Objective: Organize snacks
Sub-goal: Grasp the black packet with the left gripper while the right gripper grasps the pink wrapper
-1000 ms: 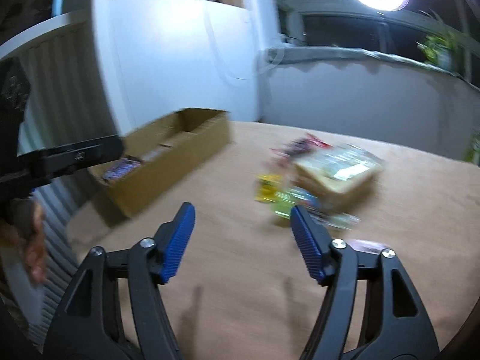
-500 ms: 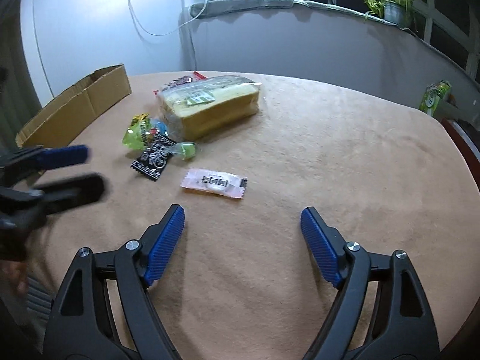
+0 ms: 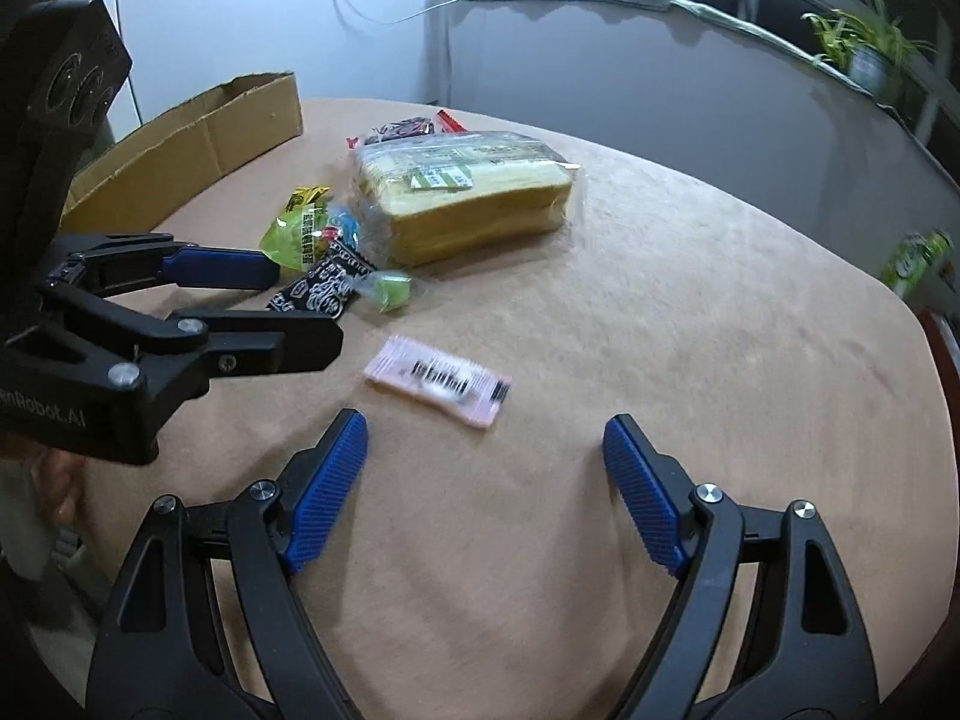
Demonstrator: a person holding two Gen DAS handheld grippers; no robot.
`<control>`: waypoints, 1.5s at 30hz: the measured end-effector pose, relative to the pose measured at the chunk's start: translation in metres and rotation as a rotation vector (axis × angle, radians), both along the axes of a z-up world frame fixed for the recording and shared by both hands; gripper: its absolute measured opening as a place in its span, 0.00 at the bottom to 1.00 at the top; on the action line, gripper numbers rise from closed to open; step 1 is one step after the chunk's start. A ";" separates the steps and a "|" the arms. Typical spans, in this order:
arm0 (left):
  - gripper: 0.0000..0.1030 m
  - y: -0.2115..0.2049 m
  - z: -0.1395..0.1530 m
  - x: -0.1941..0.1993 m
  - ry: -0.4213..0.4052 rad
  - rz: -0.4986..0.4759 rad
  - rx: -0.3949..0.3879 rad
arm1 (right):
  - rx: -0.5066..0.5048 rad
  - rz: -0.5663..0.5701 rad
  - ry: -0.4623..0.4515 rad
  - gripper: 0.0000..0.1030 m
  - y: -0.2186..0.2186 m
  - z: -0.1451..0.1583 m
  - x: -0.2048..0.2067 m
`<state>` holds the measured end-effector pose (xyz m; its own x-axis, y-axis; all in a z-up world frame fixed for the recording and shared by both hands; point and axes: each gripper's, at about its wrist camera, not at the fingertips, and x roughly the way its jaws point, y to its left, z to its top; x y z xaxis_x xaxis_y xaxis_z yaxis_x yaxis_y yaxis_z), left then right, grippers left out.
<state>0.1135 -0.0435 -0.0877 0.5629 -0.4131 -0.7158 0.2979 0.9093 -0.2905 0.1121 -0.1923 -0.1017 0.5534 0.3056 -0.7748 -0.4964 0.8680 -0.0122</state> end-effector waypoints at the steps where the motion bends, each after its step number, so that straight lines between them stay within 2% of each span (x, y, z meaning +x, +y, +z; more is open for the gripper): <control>1: 0.75 0.000 0.000 0.002 0.002 -0.001 -0.001 | 0.004 0.017 0.012 0.81 0.000 0.000 0.004; 3: 0.75 -0.002 0.000 0.003 0.001 -0.011 -0.005 | 0.001 0.052 0.020 0.81 0.003 0.000 0.011; 4: 0.67 -0.002 0.001 0.004 0.002 -0.013 -0.006 | 0.005 0.072 0.026 0.81 0.004 0.000 0.014; 5: 0.56 -0.003 0.000 0.004 0.003 -0.015 -0.001 | 0.015 0.092 0.036 0.81 0.006 -0.001 0.018; 7: 0.50 -0.004 -0.001 0.004 -0.004 -0.009 0.014 | 0.027 0.113 0.040 0.73 0.008 -0.001 0.020; 9: 0.45 -0.003 -0.001 0.003 -0.005 -0.008 0.017 | 0.027 0.132 0.034 0.59 0.011 0.001 0.018; 11: 0.30 -0.002 -0.001 0.004 -0.004 -0.004 0.023 | 0.022 0.140 0.023 0.53 0.014 0.002 0.011; 13: 0.24 -0.001 -0.002 0.005 -0.004 -0.002 0.028 | 0.020 0.134 0.016 0.47 0.014 0.003 0.008; 14: 0.17 0.001 -0.002 0.005 -0.005 -0.002 0.029 | 0.026 0.125 0.011 0.43 0.012 0.003 0.004; 16: 0.17 0.001 -0.002 0.005 -0.005 -0.002 0.022 | 0.034 0.112 0.003 0.36 0.010 0.003 0.001; 17: 0.17 0.002 -0.003 0.005 -0.006 -0.002 0.020 | 0.037 0.104 -0.001 0.18 0.009 0.003 -0.001; 18: 0.16 0.001 -0.003 0.004 -0.007 -0.004 0.021 | 0.047 0.099 -0.002 0.08 0.008 0.004 -0.003; 28: 0.14 0.008 0.001 -0.017 -0.029 -0.008 -0.001 | 0.079 0.055 -0.012 0.08 -0.001 0.007 -0.018; 29: 0.14 0.011 0.002 -0.020 -0.033 -0.001 -0.006 | 0.091 0.051 -0.003 0.11 -0.002 0.009 -0.016; 31: 0.14 0.017 0.006 -0.026 -0.046 0.009 -0.017 | 0.116 0.041 0.009 0.28 0.002 0.011 -0.013; 32: 0.14 0.019 0.008 -0.029 -0.054 0.015 -0.014 | 0.120 0.038 0.022 0.42 0.007 0.010 -0.011; 33: 0.14 0.022 0.012 -0.033 -0.070 0.025 -0.005 | 0.119 0.040 0.031 0.49 0.011 0.008 -0.011; 35: 0.14 0.027 0.015 -0.039 -0.087 0.036 0.002 | 0.115 0.049 0.040 0.53 0.024 0.007 -0.009; 42: 0.14 0.043 0.027 -0.055 -0.140 0.085 0.012 | 0.103 -0.007 0.063 0.52 0.048 0.003 0.013; 43: 0.14 0.045 0.028 -0.056 -0.145 0.089 0.015 | 0.084 -0.010 0.055 0.48 0.051 0.003 0.014; 44: 0.14 0.047 0.029 -0.057 -0.151 0.092 0.016 | 0.035 -0.017 0.031 0.35 0.055 0.002 0.013; 45: 0.14 0.049 0.030 -0.060 -0.157 0.095 0.017 | 0.021 -0.021 0.022 0.29 0.056 0.003 0.012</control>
